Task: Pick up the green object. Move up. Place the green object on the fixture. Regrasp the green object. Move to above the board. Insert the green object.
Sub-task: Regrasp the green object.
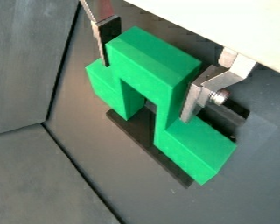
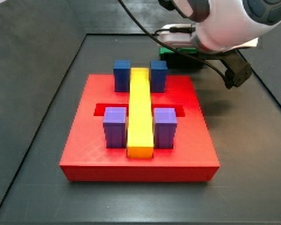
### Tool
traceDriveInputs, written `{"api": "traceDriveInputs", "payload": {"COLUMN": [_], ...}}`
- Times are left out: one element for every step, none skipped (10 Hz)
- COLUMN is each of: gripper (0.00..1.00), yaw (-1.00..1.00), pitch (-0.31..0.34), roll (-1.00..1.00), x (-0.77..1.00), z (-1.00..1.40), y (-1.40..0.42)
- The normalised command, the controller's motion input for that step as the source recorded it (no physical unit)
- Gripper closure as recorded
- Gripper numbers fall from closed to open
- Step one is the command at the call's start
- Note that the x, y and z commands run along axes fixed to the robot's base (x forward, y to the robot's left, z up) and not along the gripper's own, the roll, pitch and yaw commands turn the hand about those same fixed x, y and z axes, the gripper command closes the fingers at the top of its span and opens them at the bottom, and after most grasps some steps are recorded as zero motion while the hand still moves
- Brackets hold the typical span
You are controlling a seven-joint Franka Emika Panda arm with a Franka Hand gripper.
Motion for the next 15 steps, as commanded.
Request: {"api": "traceDriveInputs", "payload": {"gripper": [0.0, 0.0, 1.0, 1.0, 1.0, 1.0, 1.0, 1.0, 1.0, 1.0, 1.0, 1.0, 1.0, 1.0, 1.0], "yaw": [0.0, 0.0, 0.0, 0.0, 0.0, 0.0, 0.0, 0.0, 0.0, 0.0, 0.0, 0.0, 0.0, 0.0, 0.0], "pitch": [0.02, 0.0, 0.0, 0.0, 0.0, 0.0, 0.0, 0.0, 0.0, 0.0, 0.0, 0.0, 0.0, 0.0, 0.0], "roll": [0.0, 0.0, 0.0, 0.0, 0.0, 0.0, 0.0, 0.0, 0.0, 0.0, 0.0, 0.0, 0.0, 0.0, 0.0], "x": [0.01, 0.0, 0.0, 0.0, 0.0, 0.0, 0.0, 0.0, 0.0, 0.0, 0.0, 0.0, 0.0, 0.0, 0.0], "z": [0.01, 0.0, 0.0, 0.0, 0.0, 0.0, 0.0, 0.0, 0.0, 0.0, 0.0, 0.0, 0.0, 0.0, 0.0], "y": [0.0, 0.0, 0.0, 0.0, 0.0, 0.0, 0.0, 0.0, 0.0, 0.0, 0.0, 0.0, 0.0, 0.0, 0.0]}}
